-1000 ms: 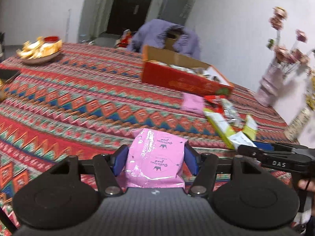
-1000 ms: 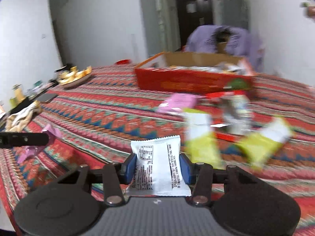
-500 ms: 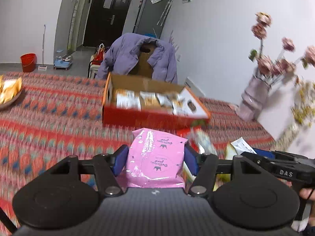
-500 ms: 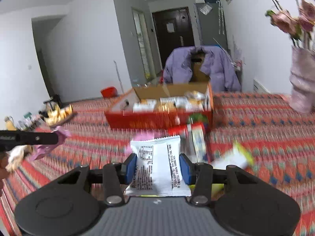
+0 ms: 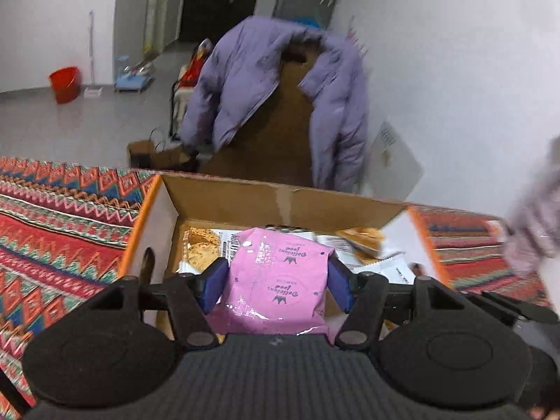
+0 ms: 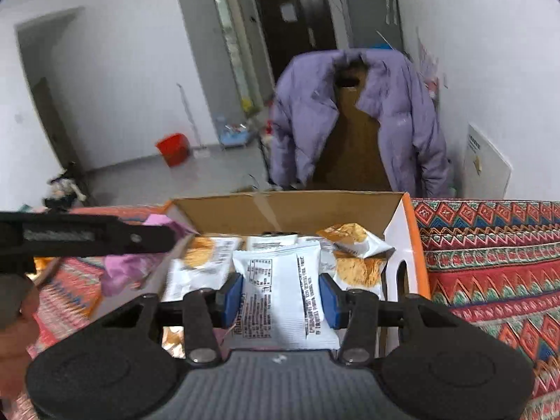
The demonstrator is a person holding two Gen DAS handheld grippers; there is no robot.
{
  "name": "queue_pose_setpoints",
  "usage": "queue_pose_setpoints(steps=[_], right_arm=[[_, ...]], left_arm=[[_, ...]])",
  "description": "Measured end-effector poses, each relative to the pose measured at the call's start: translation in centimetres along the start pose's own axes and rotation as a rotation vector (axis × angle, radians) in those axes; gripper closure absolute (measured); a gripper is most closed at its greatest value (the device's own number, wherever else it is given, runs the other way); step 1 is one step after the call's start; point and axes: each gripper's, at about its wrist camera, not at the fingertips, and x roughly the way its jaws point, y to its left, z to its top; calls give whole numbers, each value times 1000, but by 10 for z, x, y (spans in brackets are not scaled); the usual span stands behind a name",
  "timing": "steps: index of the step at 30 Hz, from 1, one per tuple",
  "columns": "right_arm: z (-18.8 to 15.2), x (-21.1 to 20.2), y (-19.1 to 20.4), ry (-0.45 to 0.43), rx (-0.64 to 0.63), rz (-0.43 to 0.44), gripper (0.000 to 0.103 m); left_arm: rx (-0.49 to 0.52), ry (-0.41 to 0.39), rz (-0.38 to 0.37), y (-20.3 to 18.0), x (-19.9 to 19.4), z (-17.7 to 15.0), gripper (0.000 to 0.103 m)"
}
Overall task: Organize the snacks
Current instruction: 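Carry both packets over the box and open both tools to drop them, then withdraw both open tools from the box back toward the pile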
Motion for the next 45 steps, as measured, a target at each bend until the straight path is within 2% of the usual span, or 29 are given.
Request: queue_pose_setpoints(steps=[5, 7, 9, 13, 20, 26, 30, 35, 42, 45], right_arm=[[4, 49, 5, 52, -15, -58, 54], [1, 61, 4, 65, -15, -66, 49], [-1, 66, 2, 89, -15, -64, 39], [0, 55, -1, 78, -11, -60, 37], [1, 0, -15, 25, -9, -78, 33], [-15, -68, -18, -21, -40, -71, 32], [-36, -114, -15, -72, -65, -68, 26], [-67, -170, -7, -128, -103, -58, 23], [-127, -251, -1, -238, -109, -14, 15], [-156, -279, 2, -267, -101, -4, 15]], left_arm=[[-26, 82, 11, 2, 64, 9, 41], [-17, 99, 2, 0, 77, 8, 40], [-6, 79, -6, -1, 79, 8, 30], [26, 38, -31, -3, 61, 9, 25], [98, 1, -19, 3, 1, 5, 21], [193, -51, -39, 3, -73, -20, 14], [272, -121, -37, 3, -127, -51, 10], [292, -171, -43, 5, -180, -99, 9], [346, -304, -47, 8, -260, -188, 2], [344, -358, -20, 12, -285, -226, 2]])
